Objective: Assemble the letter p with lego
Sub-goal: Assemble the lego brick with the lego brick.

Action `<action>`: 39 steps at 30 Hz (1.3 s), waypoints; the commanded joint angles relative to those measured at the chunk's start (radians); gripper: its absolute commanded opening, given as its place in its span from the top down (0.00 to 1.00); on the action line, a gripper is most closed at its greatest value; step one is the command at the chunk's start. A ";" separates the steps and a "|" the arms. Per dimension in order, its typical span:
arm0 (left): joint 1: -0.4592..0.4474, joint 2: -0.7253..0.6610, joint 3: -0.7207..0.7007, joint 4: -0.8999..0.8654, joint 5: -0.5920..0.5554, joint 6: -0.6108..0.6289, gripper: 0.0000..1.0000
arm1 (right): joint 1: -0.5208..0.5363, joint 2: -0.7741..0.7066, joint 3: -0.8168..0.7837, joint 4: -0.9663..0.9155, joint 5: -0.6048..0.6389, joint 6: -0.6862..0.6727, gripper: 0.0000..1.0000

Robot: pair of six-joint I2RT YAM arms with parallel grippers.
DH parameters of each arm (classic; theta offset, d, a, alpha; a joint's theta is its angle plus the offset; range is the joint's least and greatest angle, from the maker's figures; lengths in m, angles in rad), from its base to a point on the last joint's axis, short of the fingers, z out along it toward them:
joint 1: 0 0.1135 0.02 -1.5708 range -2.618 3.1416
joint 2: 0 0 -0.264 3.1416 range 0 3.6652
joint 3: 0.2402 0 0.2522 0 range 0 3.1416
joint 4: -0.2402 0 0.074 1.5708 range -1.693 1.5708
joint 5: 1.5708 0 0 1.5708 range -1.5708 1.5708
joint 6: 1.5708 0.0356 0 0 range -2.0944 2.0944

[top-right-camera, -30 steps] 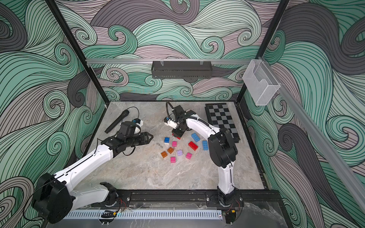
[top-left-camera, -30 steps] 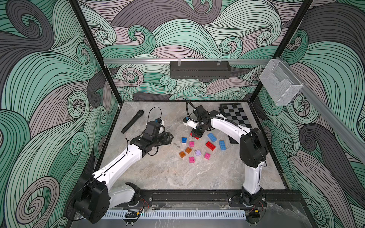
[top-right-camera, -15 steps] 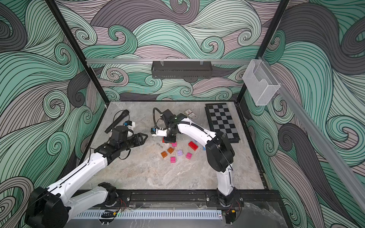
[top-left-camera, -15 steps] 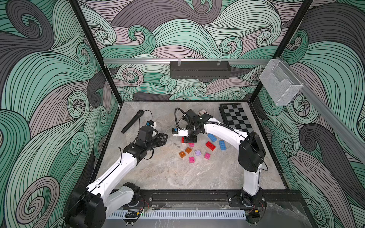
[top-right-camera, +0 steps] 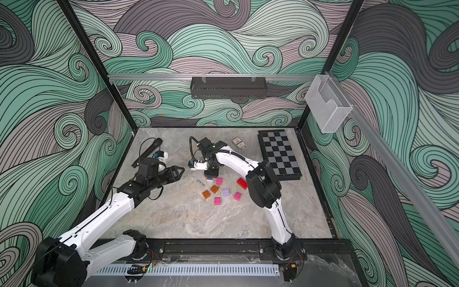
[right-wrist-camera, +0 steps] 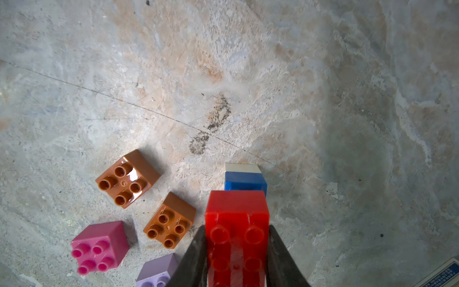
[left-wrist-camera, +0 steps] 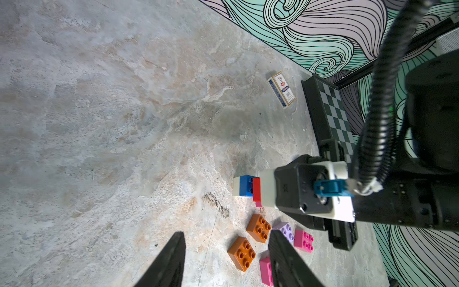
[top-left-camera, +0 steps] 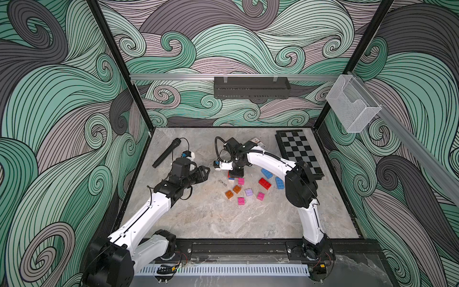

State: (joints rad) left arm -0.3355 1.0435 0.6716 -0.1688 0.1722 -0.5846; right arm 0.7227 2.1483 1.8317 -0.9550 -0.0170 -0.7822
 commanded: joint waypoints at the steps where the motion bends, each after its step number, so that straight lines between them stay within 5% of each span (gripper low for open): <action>1: 0.011 0.007 0.002 0.024 0.026 -0.004 0.45 | 0.001 0.013 0.026 -0.034 0.014 -0.001 0.76; 39: 0.031 0.024 0.002 0.028 0.052 -0.005 0.45 | -0.014 0.037 0.072 -0.059 0.011 0.046 0.76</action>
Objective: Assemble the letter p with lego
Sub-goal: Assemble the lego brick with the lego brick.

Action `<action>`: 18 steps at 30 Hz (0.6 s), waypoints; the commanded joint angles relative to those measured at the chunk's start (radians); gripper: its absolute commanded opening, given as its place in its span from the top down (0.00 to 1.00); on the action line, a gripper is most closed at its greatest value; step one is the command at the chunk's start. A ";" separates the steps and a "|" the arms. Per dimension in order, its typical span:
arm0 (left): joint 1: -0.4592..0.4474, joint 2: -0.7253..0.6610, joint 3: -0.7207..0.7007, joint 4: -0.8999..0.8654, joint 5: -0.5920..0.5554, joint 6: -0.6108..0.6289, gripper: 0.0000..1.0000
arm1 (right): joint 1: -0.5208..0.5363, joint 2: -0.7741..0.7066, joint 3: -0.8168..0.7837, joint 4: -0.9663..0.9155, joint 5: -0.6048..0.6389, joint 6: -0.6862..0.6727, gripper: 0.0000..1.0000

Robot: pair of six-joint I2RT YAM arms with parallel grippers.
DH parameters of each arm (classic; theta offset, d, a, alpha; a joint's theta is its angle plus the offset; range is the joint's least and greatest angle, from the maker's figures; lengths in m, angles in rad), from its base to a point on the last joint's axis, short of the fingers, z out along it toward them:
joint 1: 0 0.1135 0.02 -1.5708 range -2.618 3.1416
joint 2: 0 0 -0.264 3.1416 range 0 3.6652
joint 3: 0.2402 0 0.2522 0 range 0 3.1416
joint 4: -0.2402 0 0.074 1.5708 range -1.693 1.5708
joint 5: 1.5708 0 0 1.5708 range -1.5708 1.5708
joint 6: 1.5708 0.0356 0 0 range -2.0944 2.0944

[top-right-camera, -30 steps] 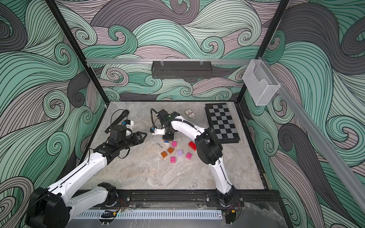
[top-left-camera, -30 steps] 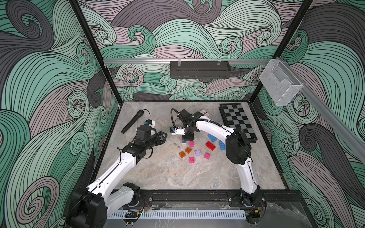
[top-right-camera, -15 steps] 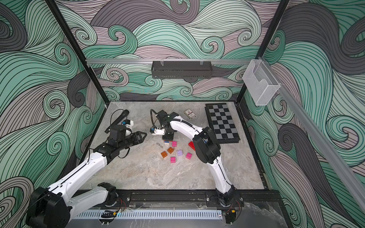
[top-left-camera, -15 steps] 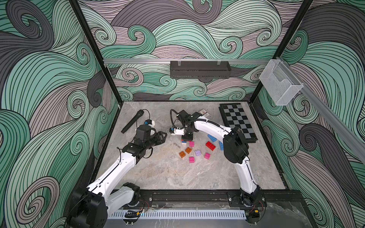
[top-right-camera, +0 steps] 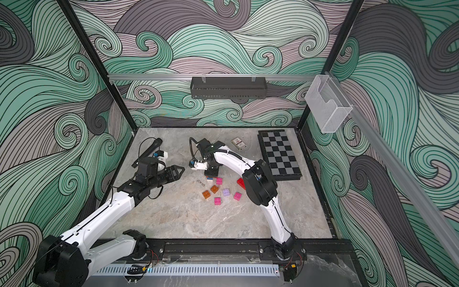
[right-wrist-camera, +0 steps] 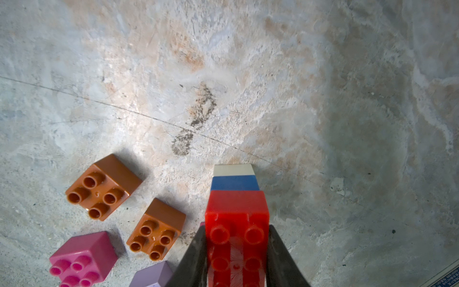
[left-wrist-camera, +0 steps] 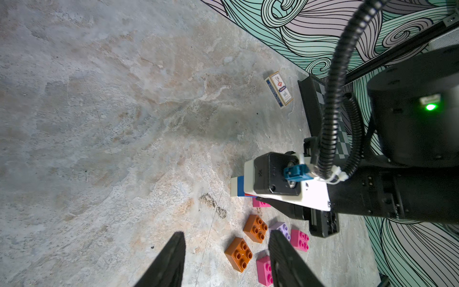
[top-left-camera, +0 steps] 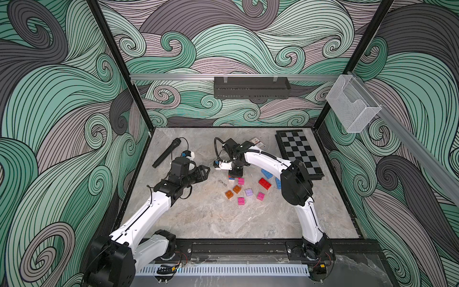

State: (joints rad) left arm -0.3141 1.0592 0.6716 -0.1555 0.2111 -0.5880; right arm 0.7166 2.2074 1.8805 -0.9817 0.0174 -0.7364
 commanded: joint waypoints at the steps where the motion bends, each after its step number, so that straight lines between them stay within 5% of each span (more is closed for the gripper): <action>1: 0.010 0.008 0.002 0.014 0.013 -0.002 0.45 | -0.008 -0.024 0.023 -0.031 -0.024 0.000 0.76; 18: 0.014 0.012 0.000 0.016 0.019 -0.004 0.45 | -0.020 -0.004 0.003 -0.034 -0.008 0.003 0.76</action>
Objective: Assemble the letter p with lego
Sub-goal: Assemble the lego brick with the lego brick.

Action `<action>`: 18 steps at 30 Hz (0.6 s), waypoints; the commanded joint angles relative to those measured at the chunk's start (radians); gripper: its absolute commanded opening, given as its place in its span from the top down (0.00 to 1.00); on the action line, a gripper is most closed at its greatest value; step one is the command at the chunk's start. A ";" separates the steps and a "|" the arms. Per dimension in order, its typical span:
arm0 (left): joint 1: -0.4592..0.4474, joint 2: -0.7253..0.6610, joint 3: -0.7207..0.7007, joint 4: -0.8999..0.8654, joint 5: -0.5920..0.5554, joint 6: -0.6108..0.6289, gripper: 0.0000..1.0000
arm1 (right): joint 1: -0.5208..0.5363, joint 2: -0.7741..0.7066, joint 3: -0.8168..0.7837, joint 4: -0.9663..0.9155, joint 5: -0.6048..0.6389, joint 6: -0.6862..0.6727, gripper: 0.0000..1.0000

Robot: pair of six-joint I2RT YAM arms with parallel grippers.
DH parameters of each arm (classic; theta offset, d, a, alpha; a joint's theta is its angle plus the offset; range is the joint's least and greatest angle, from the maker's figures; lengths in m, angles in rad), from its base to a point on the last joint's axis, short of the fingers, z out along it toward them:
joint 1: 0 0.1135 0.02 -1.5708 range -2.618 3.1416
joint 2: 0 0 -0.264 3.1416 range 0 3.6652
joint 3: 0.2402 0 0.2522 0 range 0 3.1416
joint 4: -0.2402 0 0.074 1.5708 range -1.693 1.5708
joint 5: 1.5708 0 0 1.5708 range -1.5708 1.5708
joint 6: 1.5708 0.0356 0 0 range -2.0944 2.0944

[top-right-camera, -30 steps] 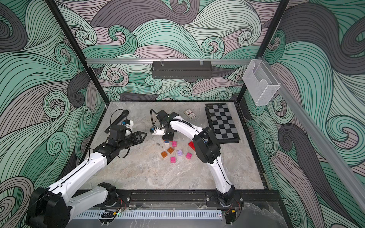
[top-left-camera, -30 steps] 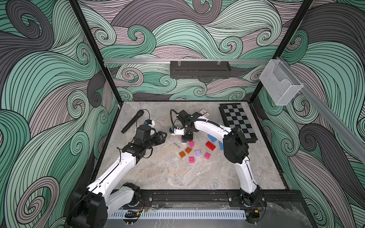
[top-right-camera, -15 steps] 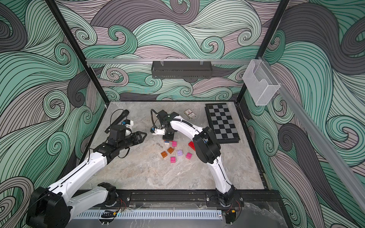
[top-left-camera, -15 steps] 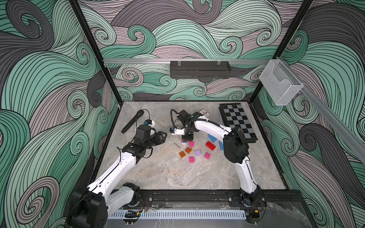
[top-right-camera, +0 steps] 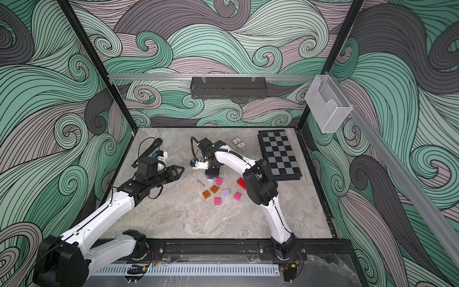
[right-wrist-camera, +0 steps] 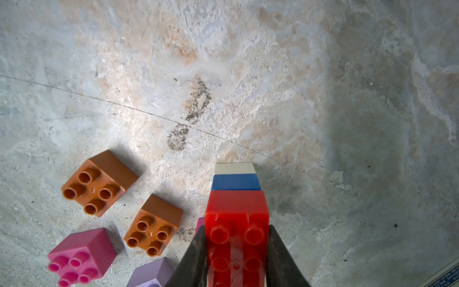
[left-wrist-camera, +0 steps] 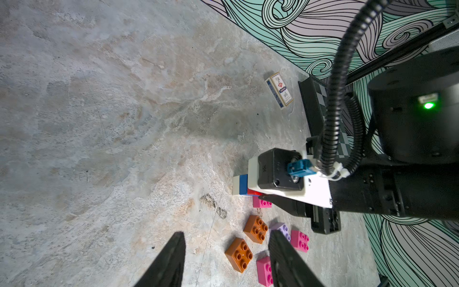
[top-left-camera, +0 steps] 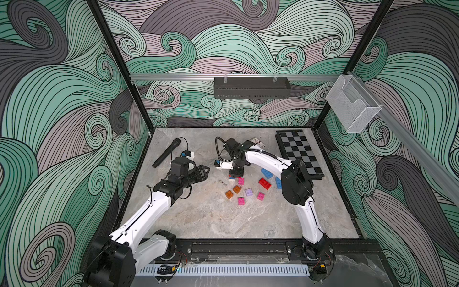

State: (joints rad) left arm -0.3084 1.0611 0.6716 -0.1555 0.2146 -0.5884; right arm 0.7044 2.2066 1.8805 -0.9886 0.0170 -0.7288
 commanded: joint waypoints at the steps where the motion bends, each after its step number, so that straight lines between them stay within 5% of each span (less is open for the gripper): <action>1: 0.009 0.010 0.000 0.017 0.016 -0.005 0.45 | -0.008 -0.002 0.002 -0.028 -0.006 -0.006 0.76; 18: 0.012 0.015 0.001 0.016 0.025 -0.007 0.45 | -0.026 0.034 -0.025 -0.036 -0.012 -0.011 0.76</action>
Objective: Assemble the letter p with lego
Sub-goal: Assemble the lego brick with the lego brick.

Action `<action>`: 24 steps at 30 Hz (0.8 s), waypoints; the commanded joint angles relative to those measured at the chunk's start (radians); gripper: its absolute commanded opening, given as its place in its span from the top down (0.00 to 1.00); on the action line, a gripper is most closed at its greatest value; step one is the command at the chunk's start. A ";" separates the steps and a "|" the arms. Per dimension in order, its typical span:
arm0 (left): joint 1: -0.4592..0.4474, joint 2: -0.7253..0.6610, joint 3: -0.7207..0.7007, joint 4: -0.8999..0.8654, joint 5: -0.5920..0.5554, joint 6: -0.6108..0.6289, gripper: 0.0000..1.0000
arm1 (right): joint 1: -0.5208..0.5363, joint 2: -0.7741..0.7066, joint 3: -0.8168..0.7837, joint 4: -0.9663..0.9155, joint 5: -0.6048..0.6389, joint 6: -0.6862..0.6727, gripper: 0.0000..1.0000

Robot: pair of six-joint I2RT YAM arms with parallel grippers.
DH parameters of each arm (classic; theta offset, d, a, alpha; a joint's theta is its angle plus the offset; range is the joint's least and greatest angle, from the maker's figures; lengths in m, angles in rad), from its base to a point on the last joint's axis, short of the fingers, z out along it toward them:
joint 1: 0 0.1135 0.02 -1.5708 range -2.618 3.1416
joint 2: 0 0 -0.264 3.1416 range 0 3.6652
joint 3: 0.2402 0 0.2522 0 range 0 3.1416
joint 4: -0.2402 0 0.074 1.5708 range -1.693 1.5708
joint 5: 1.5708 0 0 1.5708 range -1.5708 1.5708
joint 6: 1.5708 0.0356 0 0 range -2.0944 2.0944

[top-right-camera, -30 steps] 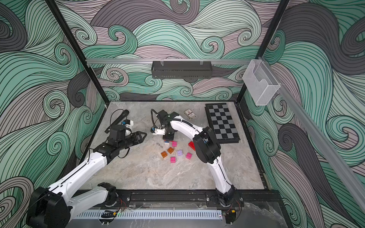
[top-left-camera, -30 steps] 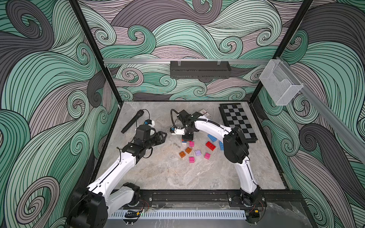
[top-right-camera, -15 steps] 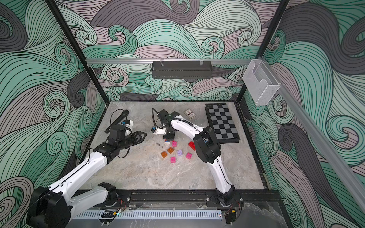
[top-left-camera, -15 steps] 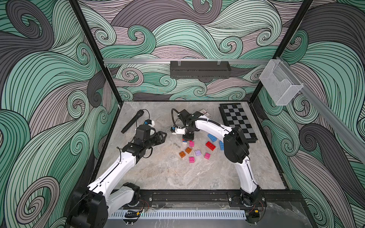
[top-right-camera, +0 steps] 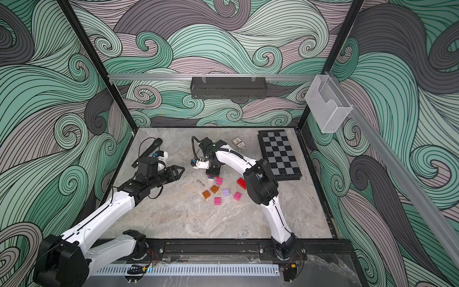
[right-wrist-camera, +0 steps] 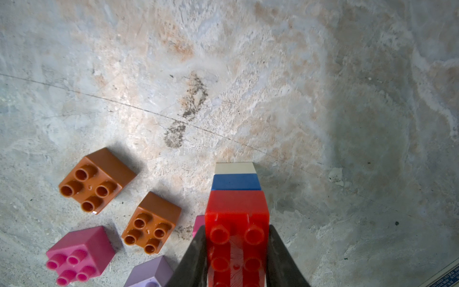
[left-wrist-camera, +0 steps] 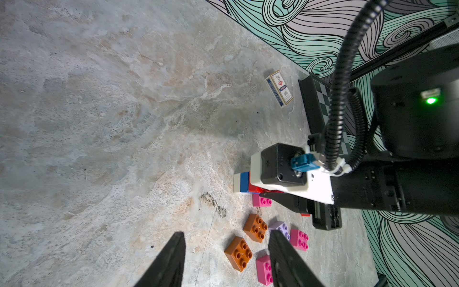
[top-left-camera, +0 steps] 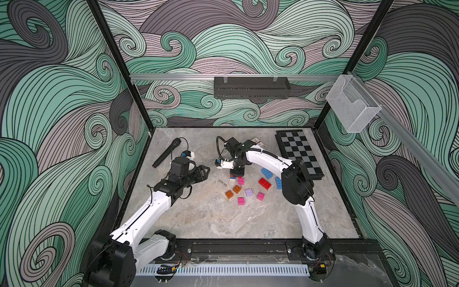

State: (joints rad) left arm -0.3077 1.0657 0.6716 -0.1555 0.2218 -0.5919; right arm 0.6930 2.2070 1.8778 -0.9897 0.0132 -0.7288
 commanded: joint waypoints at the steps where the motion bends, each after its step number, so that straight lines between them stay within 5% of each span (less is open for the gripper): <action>1: 0.011 0.010 0.001 0.018 0.017 -0.005 0.45 | -0.015 0.036 -0.023 -0.036 -0.008 -0.012 0.76; 24: 0.012 0.030 0.002 0.024 0.030 -0.009 0.45 | -0.001 0.099 0.009 -0.057 0.000 -0.014 0.78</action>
State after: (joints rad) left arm -0.3077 1.0851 0.6716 -0.1478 0.2375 -0.5957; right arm 0.6903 2.2276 1.9049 -1.0126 0.0071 -0.7292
